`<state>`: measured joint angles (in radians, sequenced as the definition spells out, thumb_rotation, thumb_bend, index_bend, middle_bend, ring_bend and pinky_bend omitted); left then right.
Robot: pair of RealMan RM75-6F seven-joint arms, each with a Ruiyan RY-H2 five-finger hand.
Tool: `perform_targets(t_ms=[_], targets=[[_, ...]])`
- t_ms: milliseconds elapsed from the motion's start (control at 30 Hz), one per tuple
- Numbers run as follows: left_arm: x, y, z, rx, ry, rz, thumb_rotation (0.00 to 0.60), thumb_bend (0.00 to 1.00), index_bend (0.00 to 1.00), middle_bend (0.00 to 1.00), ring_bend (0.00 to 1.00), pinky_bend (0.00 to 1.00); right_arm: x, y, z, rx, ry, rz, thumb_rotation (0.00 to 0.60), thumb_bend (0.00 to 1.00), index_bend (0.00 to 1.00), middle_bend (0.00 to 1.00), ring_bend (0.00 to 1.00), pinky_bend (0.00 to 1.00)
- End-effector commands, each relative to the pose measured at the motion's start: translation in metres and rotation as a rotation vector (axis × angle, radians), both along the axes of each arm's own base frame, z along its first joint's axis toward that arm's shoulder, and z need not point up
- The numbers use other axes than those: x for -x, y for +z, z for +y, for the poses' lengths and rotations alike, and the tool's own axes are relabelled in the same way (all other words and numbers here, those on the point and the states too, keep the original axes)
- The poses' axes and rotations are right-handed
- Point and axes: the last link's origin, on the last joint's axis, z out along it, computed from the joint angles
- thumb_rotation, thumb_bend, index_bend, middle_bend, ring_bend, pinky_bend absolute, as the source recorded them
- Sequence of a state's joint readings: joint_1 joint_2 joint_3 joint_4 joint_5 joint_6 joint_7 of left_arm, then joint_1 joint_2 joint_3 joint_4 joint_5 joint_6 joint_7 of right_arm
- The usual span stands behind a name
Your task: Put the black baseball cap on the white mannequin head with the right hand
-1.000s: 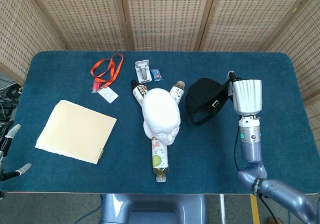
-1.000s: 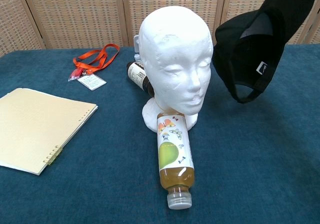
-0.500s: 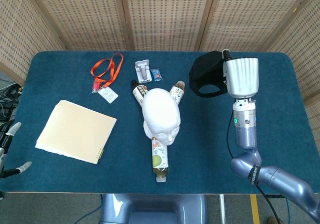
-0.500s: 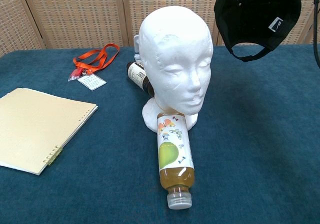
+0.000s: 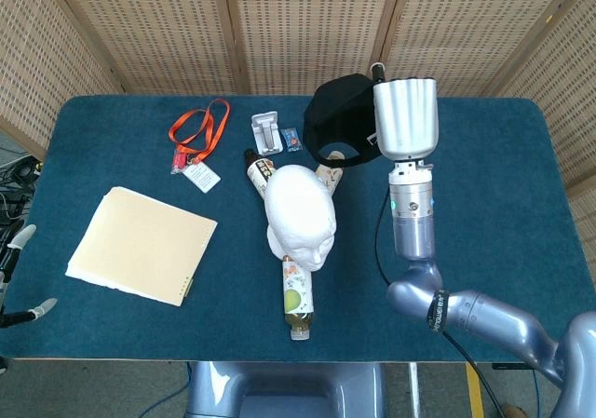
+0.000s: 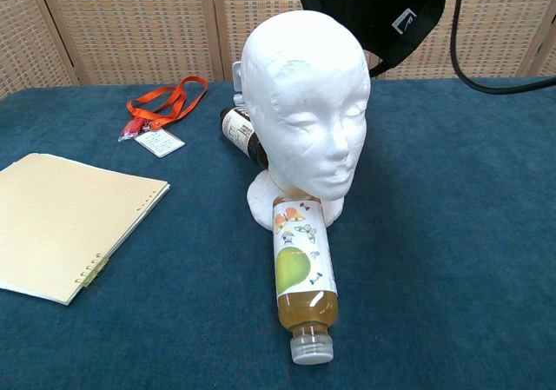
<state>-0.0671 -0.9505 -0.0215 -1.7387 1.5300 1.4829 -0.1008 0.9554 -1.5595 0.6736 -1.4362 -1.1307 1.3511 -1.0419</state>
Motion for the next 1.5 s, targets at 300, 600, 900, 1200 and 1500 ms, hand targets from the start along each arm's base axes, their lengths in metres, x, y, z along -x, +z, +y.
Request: perform_targets(t_ms=[300, 600, 900, 1200, 1500], targets=[[0.003, 0.006, 0.003, 0.001, 0.009, -0.024, 0.600, 0.00, 0.00, 0.00, 0.00, 0.00, -0.042, -0.041, 0.012, -0.027, 0.000, 0.136, 0.600, 0.69, 0.91, 1.00, 1.00, 1.00], [0.005, 0.011, 0.003, -0.008, 0.009, -0.040, 0.600, 0.00, 0.00, 0.00, 0.00, 0.00, -0.063, -0.066, 0.020, -0.038, -0.003, 0.188, 0.600, 0.69, 0.91, 1.00, 1.00, 1.00], [0.007, 0.012, 0.004, -0.003, 0.014, -0.043, 0.600, 0.00, 0.00, 0.00, 0.00, 0.00, -0.068, -0.071, 0.038, -0.054, 0.061, 0.211, 0.600, 0.69, 0.91, 1.00, 1.00, 1.00], [0.005, 0.006, 0.005, 0.013, 0.013, -0.025, 0.600, 0.00, 0.00, 0.00, 0.00, 0.00, -0.045, -0.062, 0.065, -0.090, 0.108, 0.232, 0.600, 0.69, 0.91, 1.00, 1.00, 1.00], [0.003, 0.003, 0.004, 0.016, 0.015, -0.016, 0.600, 0.00, 0.00, 0.00, 0.00, 0.00, -0.014, -0.059, 0.108, -0.174, 0.128, 0.275, 0.600, 0.69, 0.91, 1.00, 1.00, 1.00]])
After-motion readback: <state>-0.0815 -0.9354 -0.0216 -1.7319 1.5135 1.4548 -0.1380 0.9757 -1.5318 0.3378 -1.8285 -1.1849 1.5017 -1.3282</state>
